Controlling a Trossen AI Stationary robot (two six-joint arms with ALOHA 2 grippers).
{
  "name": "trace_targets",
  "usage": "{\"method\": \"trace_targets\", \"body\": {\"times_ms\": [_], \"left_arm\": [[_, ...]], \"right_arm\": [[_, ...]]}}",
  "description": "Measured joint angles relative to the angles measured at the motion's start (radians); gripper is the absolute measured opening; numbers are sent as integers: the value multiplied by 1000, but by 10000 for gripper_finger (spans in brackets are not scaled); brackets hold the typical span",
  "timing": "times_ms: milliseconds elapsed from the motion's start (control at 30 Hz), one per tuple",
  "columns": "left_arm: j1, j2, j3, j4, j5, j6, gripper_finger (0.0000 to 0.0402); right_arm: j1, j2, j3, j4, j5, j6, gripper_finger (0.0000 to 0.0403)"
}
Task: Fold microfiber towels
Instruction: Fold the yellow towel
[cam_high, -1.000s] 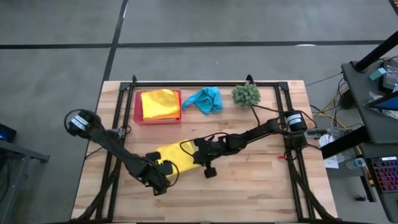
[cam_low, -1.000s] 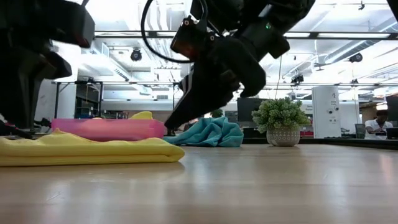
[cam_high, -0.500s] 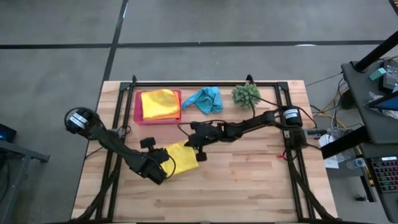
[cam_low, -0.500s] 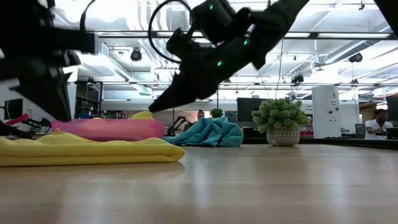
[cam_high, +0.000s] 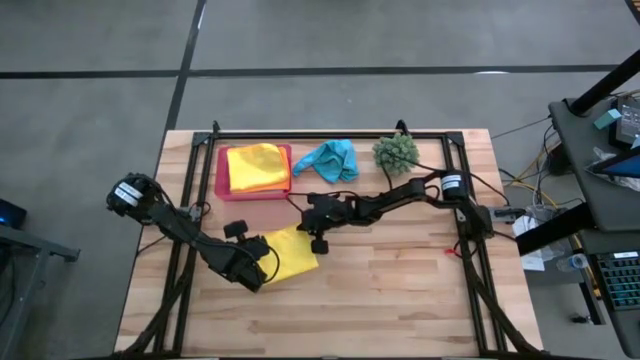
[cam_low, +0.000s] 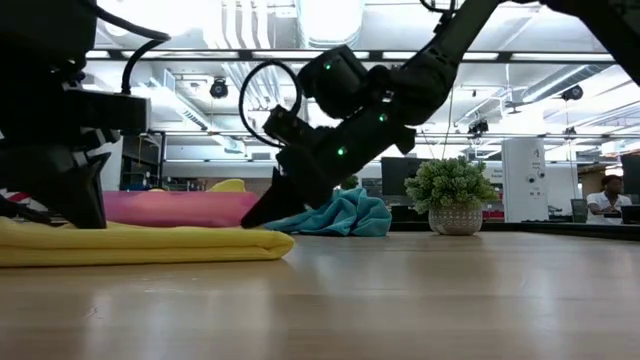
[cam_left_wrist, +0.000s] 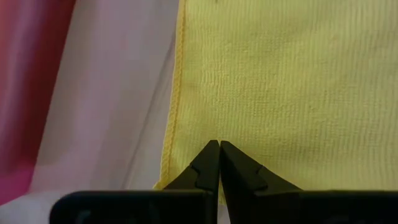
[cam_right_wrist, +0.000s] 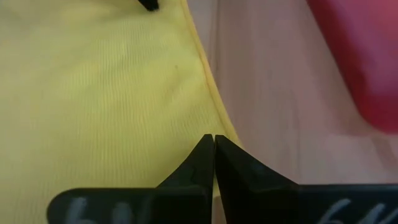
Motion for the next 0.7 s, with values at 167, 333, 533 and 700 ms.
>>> {"method": "trace_targets", "body": {"times_ms": [167, 333, 533, 700], "left_arm": [[0, 0, 0, 0, 25, -6, 0], [0, 0, 3, -7, 65, 0, 0], [0, -16, 50, -32, 128, 1, 0], [-4, -48, 126, -74, 177, 1, 0]], "right_arm": [[-3, 7, 0, -40, 3, -7, 9], [-3, -14, 0, -87, 32, -27, 9], [-2, -74, 0, -150, 35, -32, 8], [12, -138, 0, -252, 35, 2, 9]]}}
